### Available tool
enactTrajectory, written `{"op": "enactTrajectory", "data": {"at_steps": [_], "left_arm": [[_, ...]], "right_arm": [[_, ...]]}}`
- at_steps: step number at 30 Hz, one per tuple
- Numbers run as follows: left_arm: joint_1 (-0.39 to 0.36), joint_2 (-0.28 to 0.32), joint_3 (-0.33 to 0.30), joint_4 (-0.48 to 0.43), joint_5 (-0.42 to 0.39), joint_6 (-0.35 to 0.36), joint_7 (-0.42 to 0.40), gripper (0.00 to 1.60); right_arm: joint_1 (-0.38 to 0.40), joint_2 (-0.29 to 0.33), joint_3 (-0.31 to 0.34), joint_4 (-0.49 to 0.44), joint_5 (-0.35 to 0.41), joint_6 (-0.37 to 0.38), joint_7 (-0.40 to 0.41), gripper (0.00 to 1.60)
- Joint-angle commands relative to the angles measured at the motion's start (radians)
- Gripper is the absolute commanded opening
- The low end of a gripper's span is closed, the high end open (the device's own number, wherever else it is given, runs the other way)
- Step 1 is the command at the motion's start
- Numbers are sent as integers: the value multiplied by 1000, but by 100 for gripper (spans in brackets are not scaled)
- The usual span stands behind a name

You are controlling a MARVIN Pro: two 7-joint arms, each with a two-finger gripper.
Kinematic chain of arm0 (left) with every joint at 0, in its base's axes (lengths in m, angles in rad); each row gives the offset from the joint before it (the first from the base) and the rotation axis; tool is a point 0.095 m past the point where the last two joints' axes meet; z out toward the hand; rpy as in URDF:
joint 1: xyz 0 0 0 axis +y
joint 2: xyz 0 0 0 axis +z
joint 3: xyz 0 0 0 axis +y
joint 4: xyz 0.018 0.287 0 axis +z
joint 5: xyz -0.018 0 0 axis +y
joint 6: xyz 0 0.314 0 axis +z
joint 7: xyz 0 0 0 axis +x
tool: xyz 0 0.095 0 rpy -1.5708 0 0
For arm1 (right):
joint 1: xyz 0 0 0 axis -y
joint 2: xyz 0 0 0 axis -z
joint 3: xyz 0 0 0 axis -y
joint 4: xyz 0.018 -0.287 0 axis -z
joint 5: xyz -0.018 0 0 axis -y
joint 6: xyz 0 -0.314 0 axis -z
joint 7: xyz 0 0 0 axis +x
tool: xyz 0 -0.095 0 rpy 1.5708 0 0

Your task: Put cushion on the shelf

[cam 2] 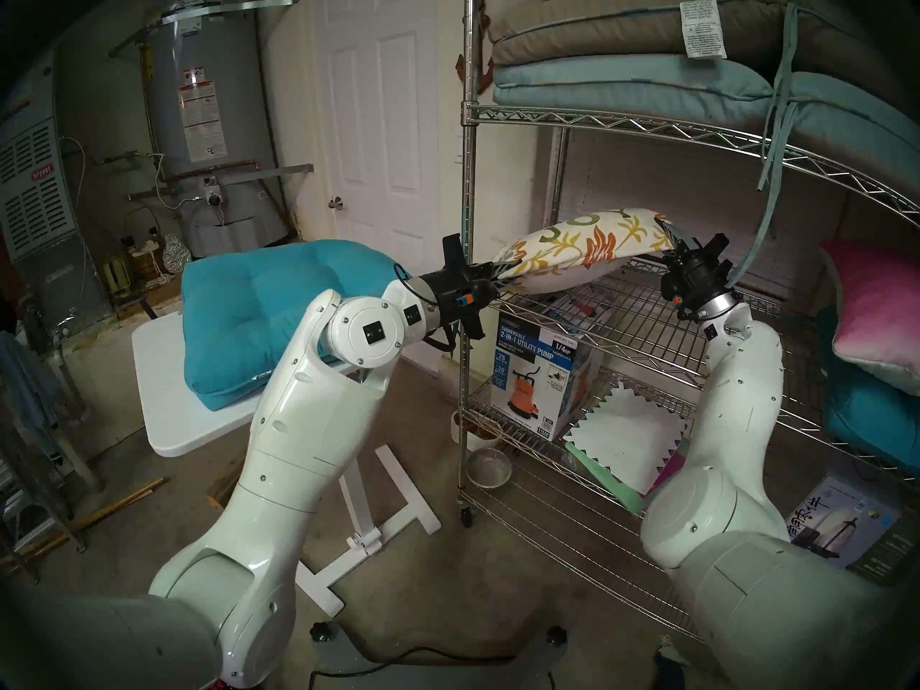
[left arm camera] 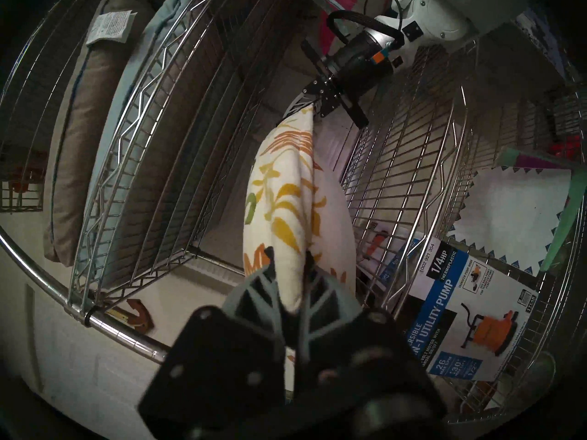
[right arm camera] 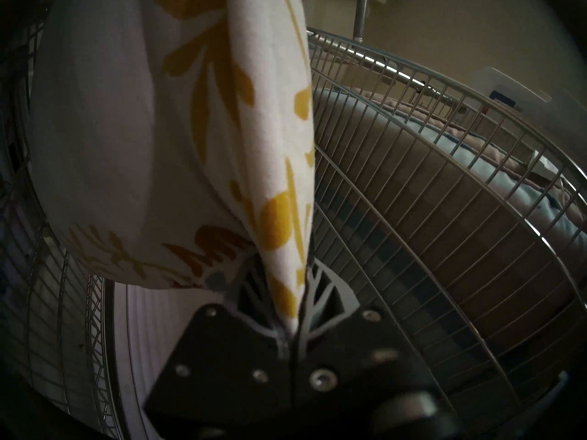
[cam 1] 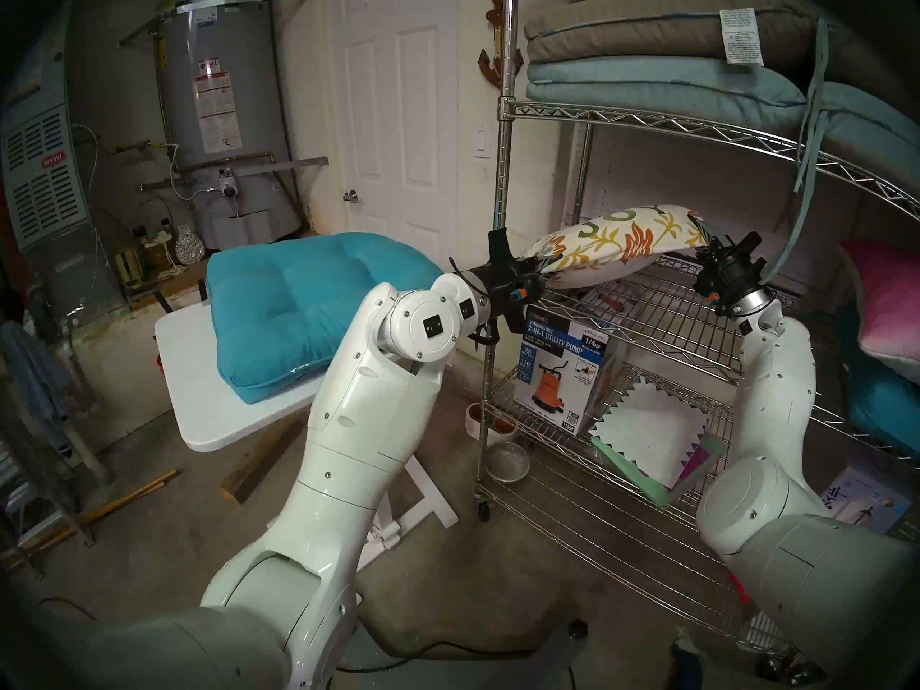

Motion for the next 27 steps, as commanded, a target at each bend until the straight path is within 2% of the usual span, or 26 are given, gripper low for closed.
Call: {"op": "enactTrajectory", "data": {"at_steps": [1,11,27], "left_arm": [[-40,29,-36,35,15,2,13,0],[-87,18,4,124,29,-16,22,0],[-168,11,39,260,52,-38,48,0]], "right_arm": [[90,100,109,-12,17,30,3,0],[113,109,166,17,-12,30,36,0],[137,127,218,54,-59,27,88,0]]}}
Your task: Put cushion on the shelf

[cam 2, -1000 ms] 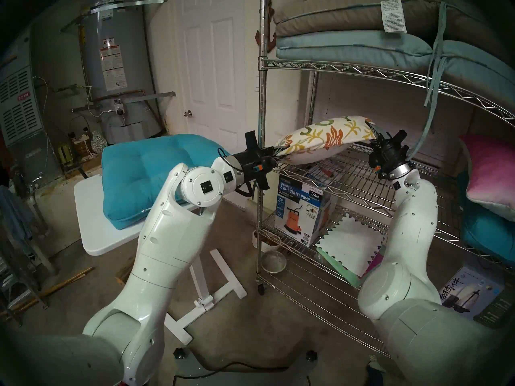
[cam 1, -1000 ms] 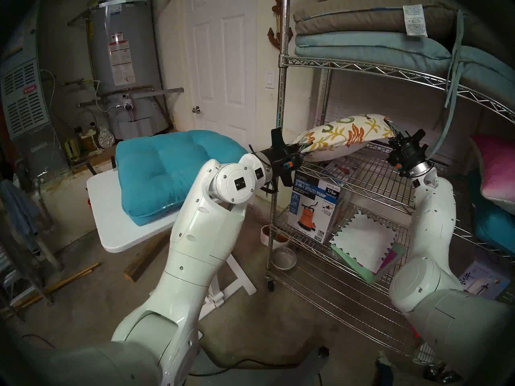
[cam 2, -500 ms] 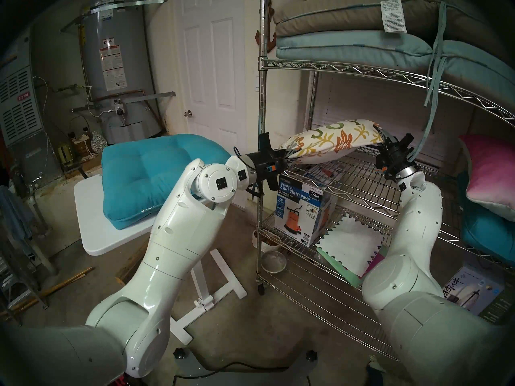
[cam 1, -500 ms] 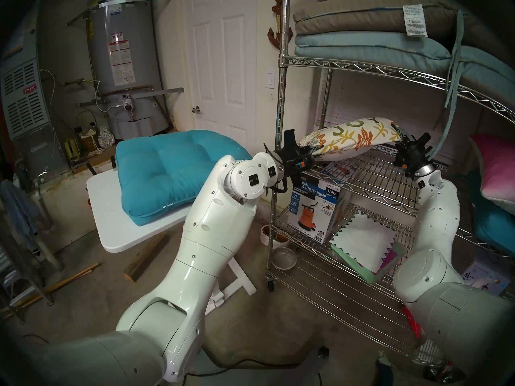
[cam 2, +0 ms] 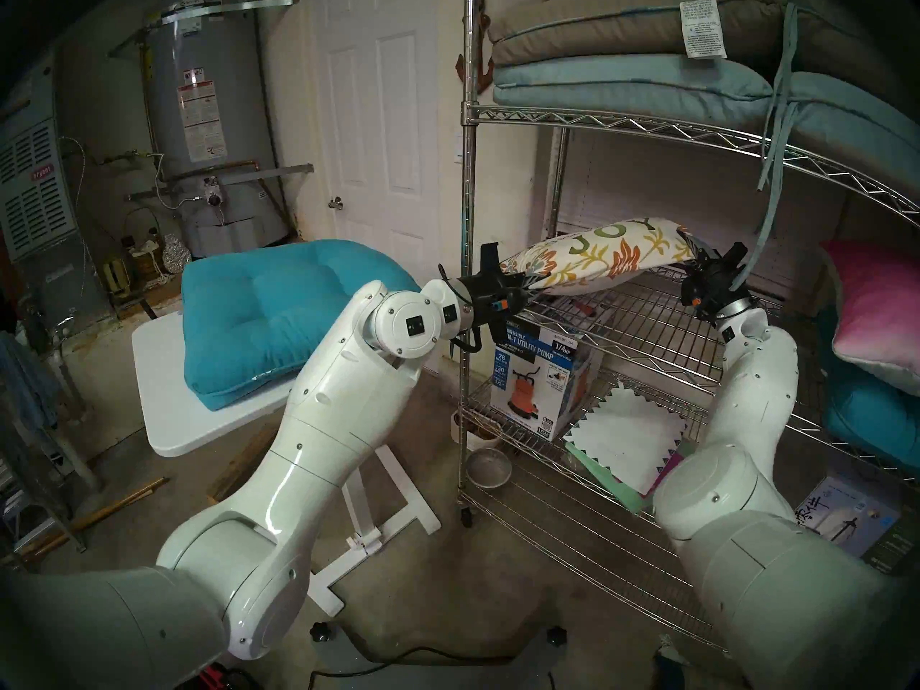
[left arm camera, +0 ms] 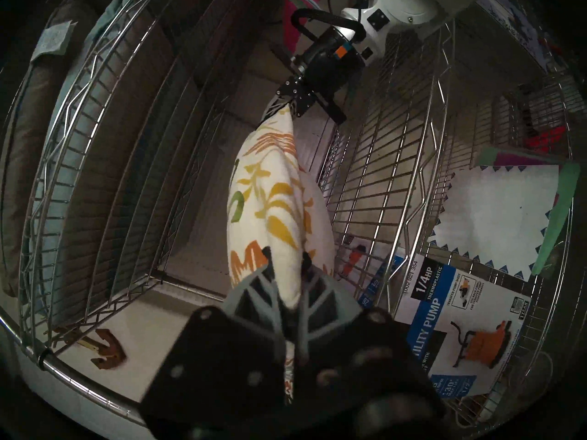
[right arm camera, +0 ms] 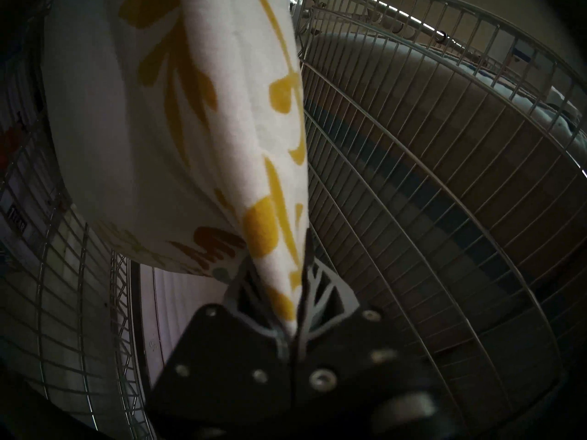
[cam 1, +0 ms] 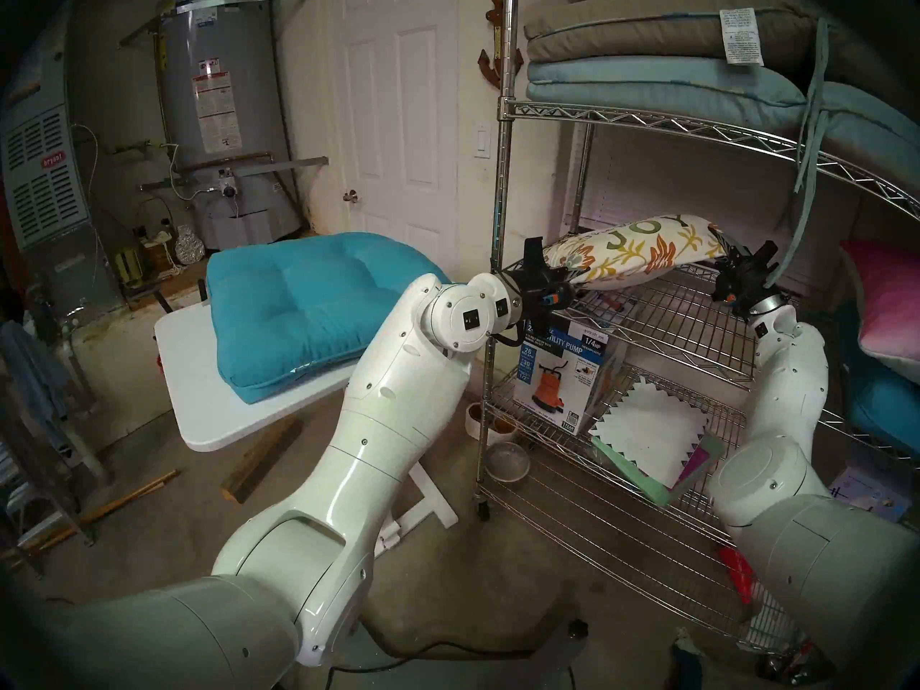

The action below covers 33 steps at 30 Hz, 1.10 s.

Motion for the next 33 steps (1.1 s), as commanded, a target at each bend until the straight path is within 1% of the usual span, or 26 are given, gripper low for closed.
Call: {"op": "enactTrajectory", "data": {"at_steps": [1,2,3,5,6,8,9,10,11,13,15,16,17,19,20,21,22,25,26,27,29,30,32,33], "left_arm": [[-52,47,-41,53,21,1,14,0],[-60,46,-41,63,23,1,16,0],[-69,45,-42,72,24,0,19,0],[-88,42,-42,90,26,0,23,0],[-96,41,-42,99,27,-1,26,0],[-105,39,-43,109,28,-1,28,0],[-115,37,-42,120,29,-1,30,0],[-122,36,-42,127,29,-1,31,0],[-131,35,-42,137,31,-1,33,0],[-145,32,-41,155,33,-2,36,0],[-159,28,-39,173,35,-3,39,0],[-166,26,-38,181,36,-3,40,0],[-173,25,-37,191,38,-4,41,0],[-186,24,-35,212,42,-5,43,0],[-192,23,-34,223,43,-6,45,0],[-196,23,-33,231,45,-6,45,0],[-203,22,-32,243,46,-7,47,0],[-217,21,-29,269,50,-9,50,0],[-223,21,-28,280,52,-10,51,0],[-229,20,-27,290,54,-11,52,0],[-236,19,-24,309,57,-14,54,0],[-240,19,-22,316,58,-15,55,0],[-250,17,-20,333,61,-17,58,0],[-256,16,-18,343,62,-18,60,0]], "right_arm": [[69,103,73,-27,11,26,-2,0],[71,105,73,-24,8,26,2,0],[72,121,67,-14,5,22,6,0],[78,107,70,-13,-1,25,12,0],[79,115,67,-7,-4,24,15,0],[81,108,69,-6,-8,25,18,0],[80,133,60,9,-11,20,23,0],[82,112,66,4,-14,25,24,0],[82,124,61,14,-17,23,28,0],[84,114,62,18,-23,25,32,0],[83,133,55,33,-28,22,38,0],[86,115,60,30,-31,26,40,0],[86,129,56,39,-33,24,42,0],[88,128,56,45,-38,25,46,0],[87,140,53,53,-40,23,49,0],[86,132,56,52,-42,25,50,0],[85,143,54,60,-44,24,52,0],[84,140,59,65,-50,25,56,0],[84,155,57,73,-52,23,58,0],[85,138,63,69,-54,27,59,0],[82,163,59,82,-57,23,63,0],[84,136,69,72,-59,29,63,0],[83,163,65,84,-61,24,66,0],[84,161,68,84,-63,25,68,0]]}}
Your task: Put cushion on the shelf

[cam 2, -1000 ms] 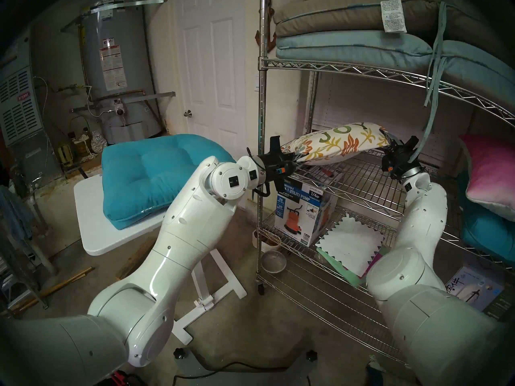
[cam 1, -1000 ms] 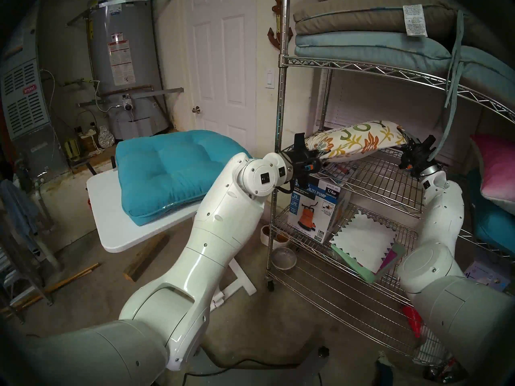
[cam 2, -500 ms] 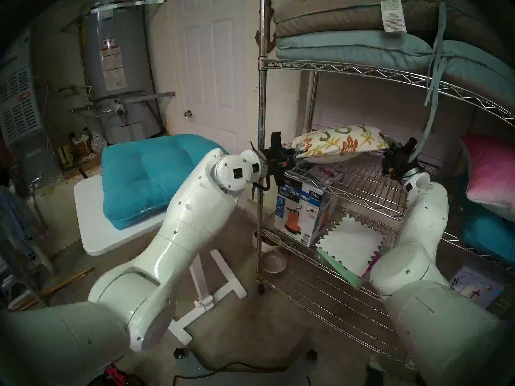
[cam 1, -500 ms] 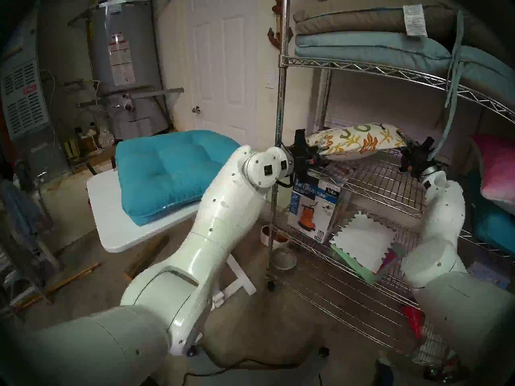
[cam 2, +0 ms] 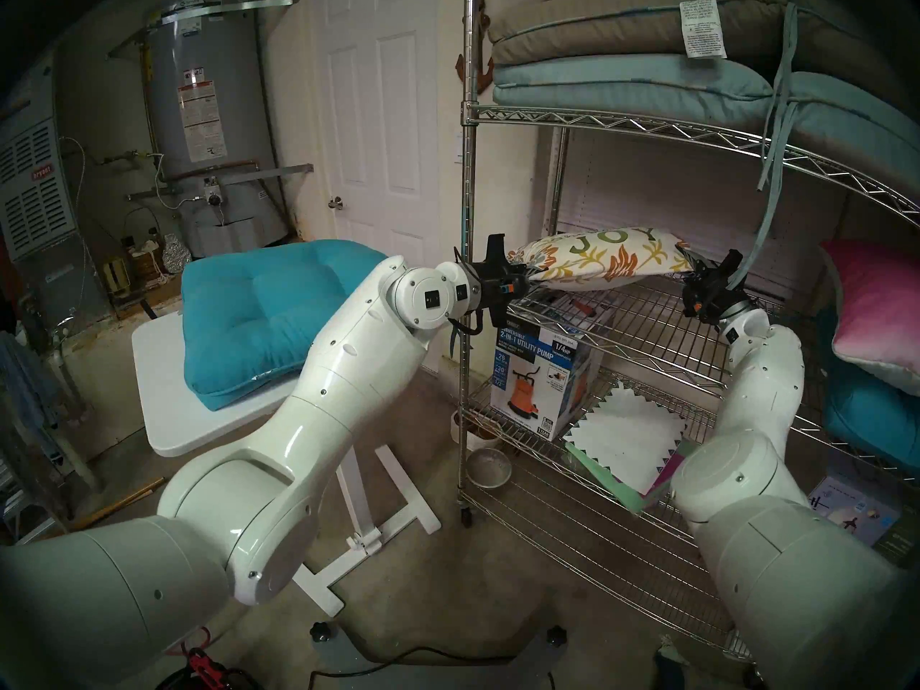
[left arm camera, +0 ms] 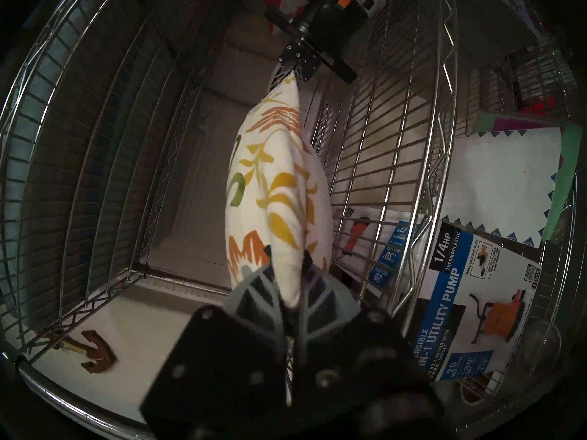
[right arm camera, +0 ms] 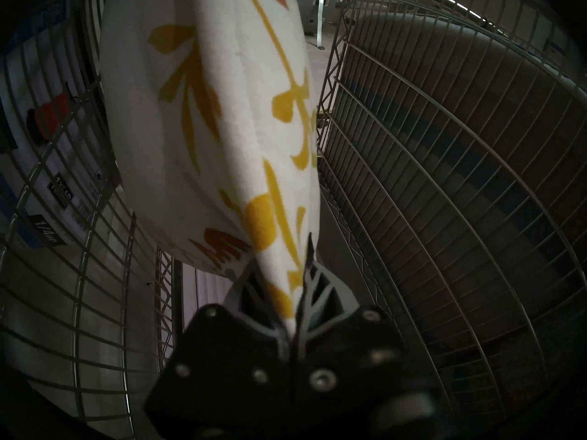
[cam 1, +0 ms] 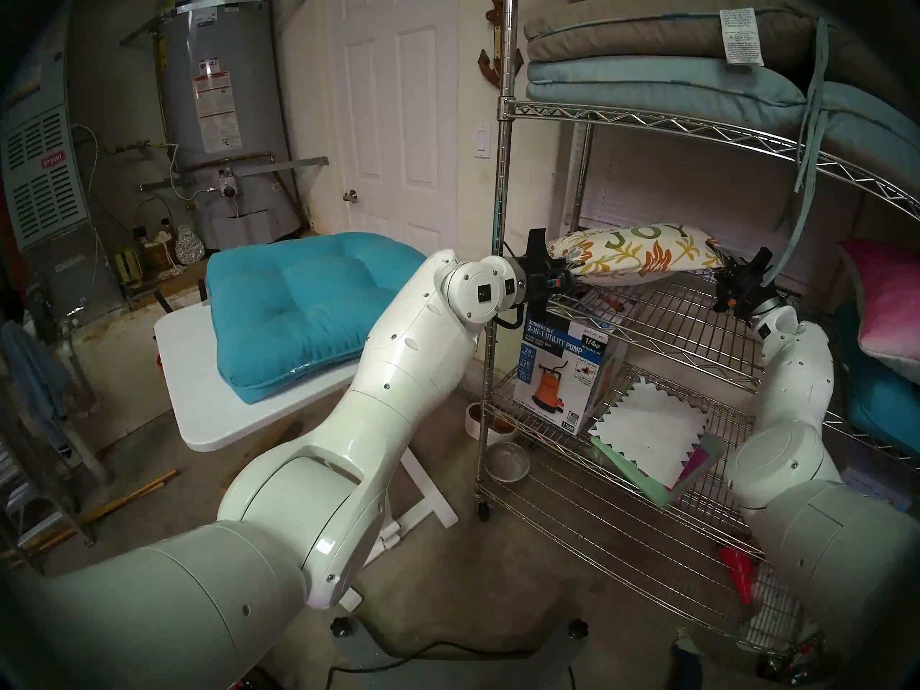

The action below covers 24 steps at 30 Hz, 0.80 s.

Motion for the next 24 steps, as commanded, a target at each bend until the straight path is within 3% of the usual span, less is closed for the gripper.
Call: {"op": "enactTrajectory", "data": {"at_steps": [1,5,7,8,17,18,24], "left_arm": [[-62,49,-30,56,22,7,15,0],[-83,47,-25,89,28,0,21,0],[-92,48,-23,104,31,-2,24,0],[-97,48,-22,112,33,-4,26,0],[-141,62,-16,181,47,-22,40,0],[-147,64,-15,191,50,-25,42,0],[-166,76,-11,228,58,-40,51,0]], "right_arm": [[36,111,47,-23,10,22,-9,0],[37,104,57,-23,4,24,-4,0],[35,129,55,-12,2,20,-2,0],[37,105,63,-21,0,24,-2,0],[36,148,67,-1,-9,16,6,0],[37,127,75,-9,-11,19,6,0],[30,136,79,-5,-16,16,8,0]]}}
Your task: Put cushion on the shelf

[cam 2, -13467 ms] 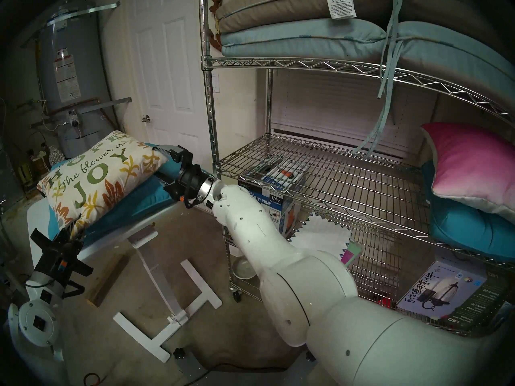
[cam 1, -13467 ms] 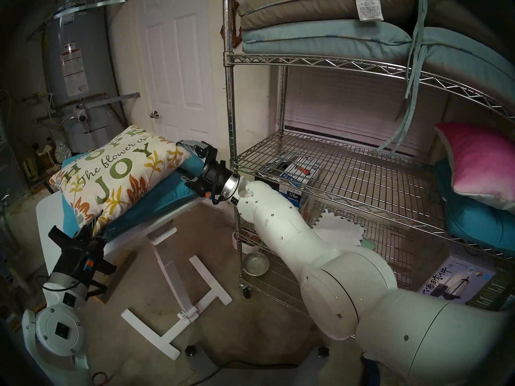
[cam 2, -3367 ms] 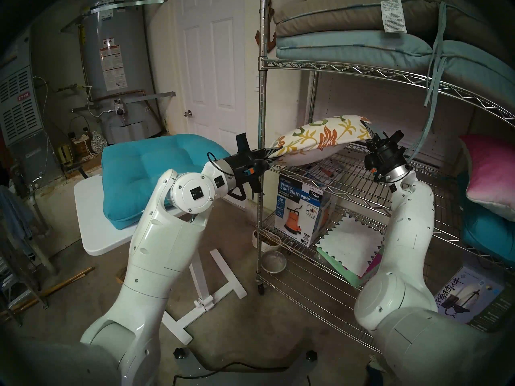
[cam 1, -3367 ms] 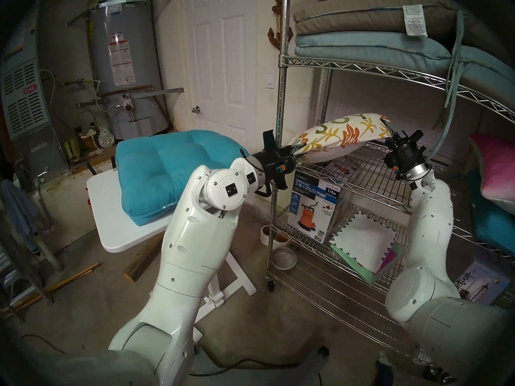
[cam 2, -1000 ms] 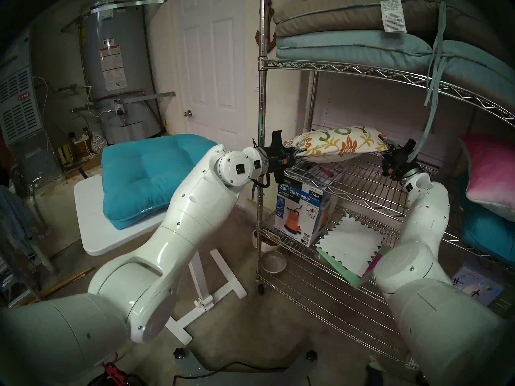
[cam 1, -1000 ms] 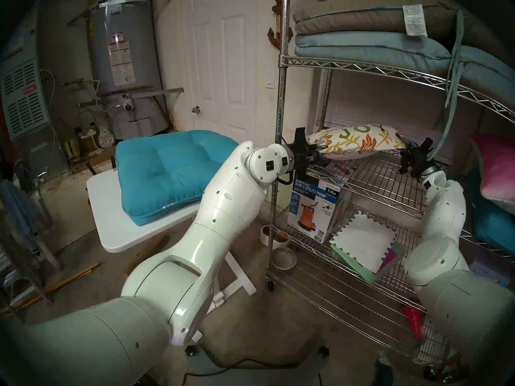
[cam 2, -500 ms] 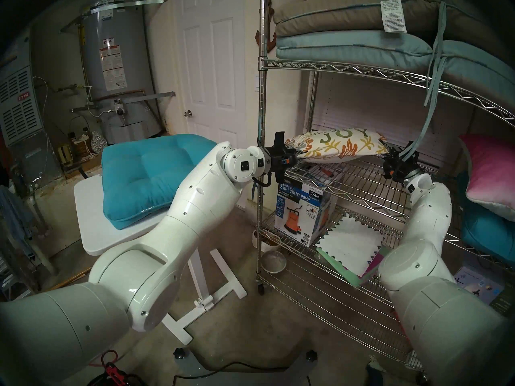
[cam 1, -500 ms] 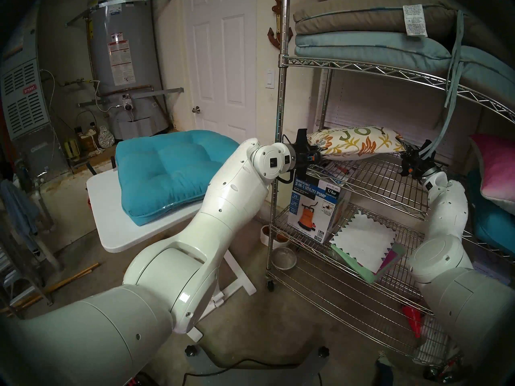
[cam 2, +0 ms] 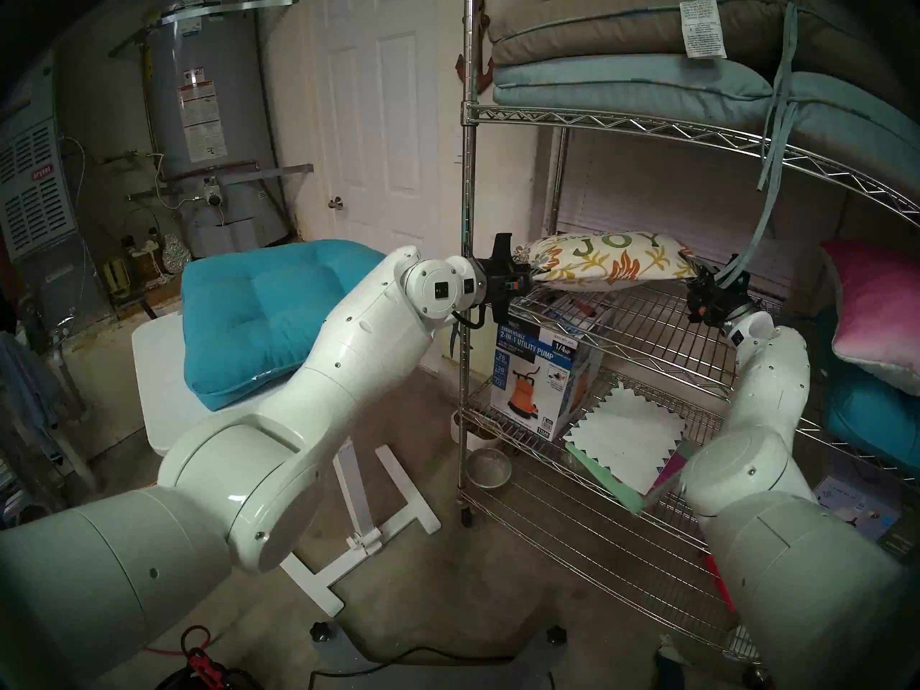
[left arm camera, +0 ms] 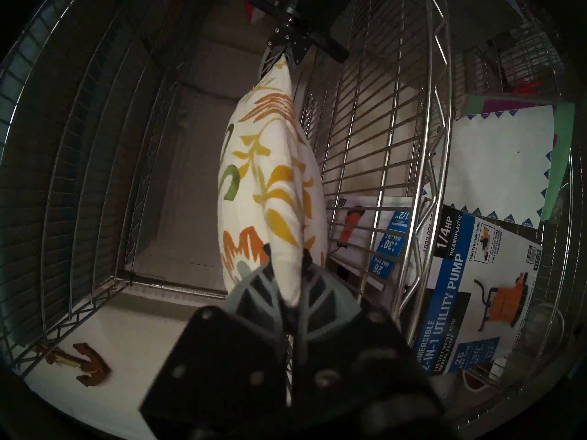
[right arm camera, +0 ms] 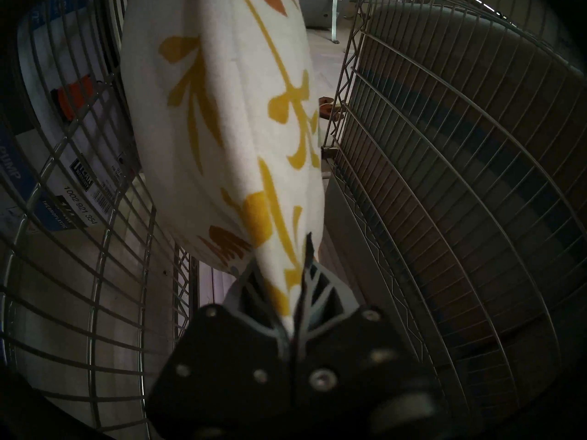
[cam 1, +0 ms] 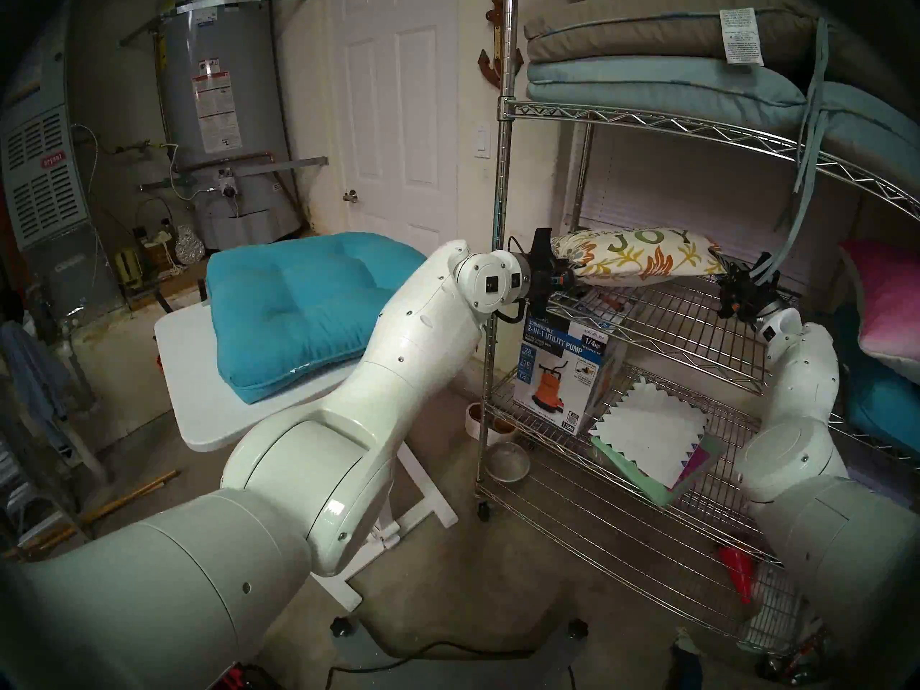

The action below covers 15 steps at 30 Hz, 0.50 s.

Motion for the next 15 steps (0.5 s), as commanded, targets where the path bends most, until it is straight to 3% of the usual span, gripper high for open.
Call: {"op": "enactTrajectory", "data": {"at_steps": [1,12,13,14,15], "left_arm": [[-54,100,-34,53,29,5,15,0],[-88,107,-39,137,44,-28,43,0],[-91,119,-34,140,44,-34,46,93],[-95,93,-45,152,49,-30,48,160],[-99,111,-38,155,48,-37,52,160]], "right_arm": [[13,115,57,-38,17,15,-20,0],[7,108,69,-42,11,12,-24,0],[7,121,67,-36,12,10,-24,0],[10,95,77,-45,13,14,-26,0],[10,112,75,-38,14,13,-26,28]]}}
